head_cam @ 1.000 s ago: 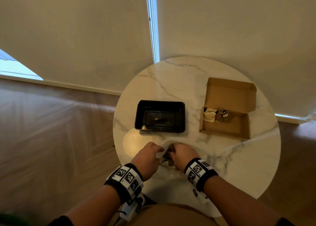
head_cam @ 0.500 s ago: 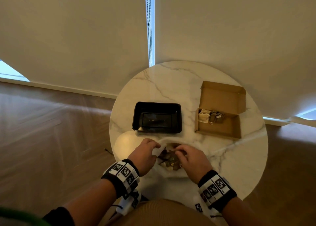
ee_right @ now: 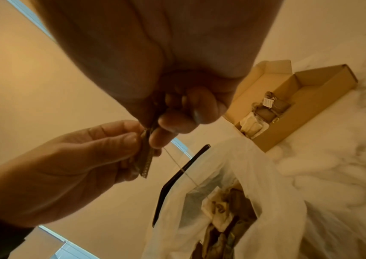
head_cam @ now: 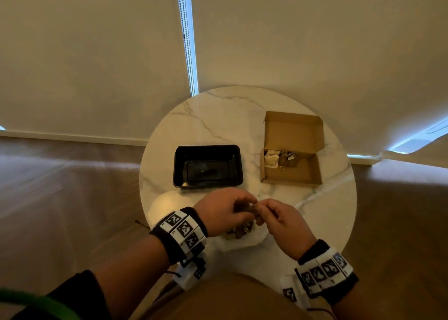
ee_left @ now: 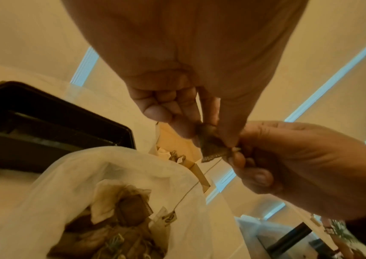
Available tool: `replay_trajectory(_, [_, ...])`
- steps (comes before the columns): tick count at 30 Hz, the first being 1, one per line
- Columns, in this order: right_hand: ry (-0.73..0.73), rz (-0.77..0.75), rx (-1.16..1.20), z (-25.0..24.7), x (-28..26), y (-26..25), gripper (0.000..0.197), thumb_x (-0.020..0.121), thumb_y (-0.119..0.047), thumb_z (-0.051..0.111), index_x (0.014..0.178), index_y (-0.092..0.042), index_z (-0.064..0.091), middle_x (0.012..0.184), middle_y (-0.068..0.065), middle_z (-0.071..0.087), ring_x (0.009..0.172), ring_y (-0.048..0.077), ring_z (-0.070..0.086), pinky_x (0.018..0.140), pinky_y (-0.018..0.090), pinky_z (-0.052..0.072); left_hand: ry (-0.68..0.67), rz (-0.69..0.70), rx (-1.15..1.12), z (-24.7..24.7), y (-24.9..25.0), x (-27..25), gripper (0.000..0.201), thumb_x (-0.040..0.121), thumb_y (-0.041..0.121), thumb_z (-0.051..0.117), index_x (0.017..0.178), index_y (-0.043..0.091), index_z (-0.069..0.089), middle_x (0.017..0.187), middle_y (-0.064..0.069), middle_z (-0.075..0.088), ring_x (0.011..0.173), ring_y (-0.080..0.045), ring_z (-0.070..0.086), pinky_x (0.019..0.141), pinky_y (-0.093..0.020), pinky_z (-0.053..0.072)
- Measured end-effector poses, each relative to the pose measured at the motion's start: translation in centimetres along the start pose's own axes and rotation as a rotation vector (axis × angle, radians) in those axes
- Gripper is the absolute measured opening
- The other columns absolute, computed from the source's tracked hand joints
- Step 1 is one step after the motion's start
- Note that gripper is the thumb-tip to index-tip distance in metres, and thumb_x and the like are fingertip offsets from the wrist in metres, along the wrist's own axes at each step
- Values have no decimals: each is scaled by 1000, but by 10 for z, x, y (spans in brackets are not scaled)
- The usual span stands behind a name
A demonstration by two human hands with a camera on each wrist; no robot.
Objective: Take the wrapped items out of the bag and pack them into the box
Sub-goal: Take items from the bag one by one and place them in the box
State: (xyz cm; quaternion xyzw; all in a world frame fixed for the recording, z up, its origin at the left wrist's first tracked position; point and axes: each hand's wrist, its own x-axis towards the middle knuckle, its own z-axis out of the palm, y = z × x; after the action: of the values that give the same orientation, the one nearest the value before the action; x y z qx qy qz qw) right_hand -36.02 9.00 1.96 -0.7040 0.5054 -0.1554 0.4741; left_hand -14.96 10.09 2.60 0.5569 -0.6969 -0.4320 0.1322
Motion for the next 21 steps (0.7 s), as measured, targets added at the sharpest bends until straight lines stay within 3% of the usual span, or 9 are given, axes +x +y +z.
replay_trajectory(4, [77,-20,25,-2,3,0,14,103,-32,57,99,-30,70,90,-11,70,79,8,67,71,28,55,42,-16,47,-4,2,5,31,96,41,65,127,35,67,113,13,71,100,-5,65,93,-33,57])
replay_trajectory(6, [76,18,133,-2,6,-3,11,103,-27,58,107,-27,68,97,-3,70,77,13,67,68,34,56,94,-38,-23,-7,0,6,26,96,36,66,122,33,70,110,12,72,96,-5,66,91,-33,57])
replay_trajectory(9, [-50,105,367,1,12,-11,16,101,-13,60,116,-17,61,89,4,72,74,19,68,62,32,54,180,-82,-136,-11,-6,7,10,94,30,70,103,34,73,94,13,72,86,-4,67,87,-38,59])
replay_trajectory(12, [-87,79,338,7,18,-12,8,102,-11,58,109,-13,60,79,5,72,68,20,67,61,33,54,238,-117,-248,-13,-15,7,5,92,30,73,92,34,71,84,10,73,80,-9,69,85,-45,60])
replay_trajectory(14, [-52,33,255,7,22,-11,9,103,-14,56,97,-11,62,69,3,67,62,19,62,62,37,53,246,-128,-280,-15,-20,5,3,91,30,73,92,33,71,85,7,75,81,-11,71,85,-46,60])
replay_trajectory(17, [-4,12,216,4,26,-14,15,104,-19,55,94,-14,64,63,1,61,59,17,58,61,39,51,187,-125,-331,-16,-23,2,12,91,29,75,102,32,71,89,5,77,83,-11,74,87,-44,61])
replay_trajectory(19, [-1,-9,217,3,29,-18,17,105,-20,53,93,-15,64,64,1,60,59,16,56,60,37,51,125,-107,-351,-15,-23,-1,20,91,29,76,111,31,72,91,6,78,86,-10,75,89,-41,61])
replay_trajectory(21, [5,-38,217,3,30,-22,18,106,-19,52,93,-16,64,65,0,60,59,13,56,58,31,50,106,-87,-354,-12,-22,-2,12,91,32,73,103,32,75,90,6,77,85,-12,74,88,-44,61])
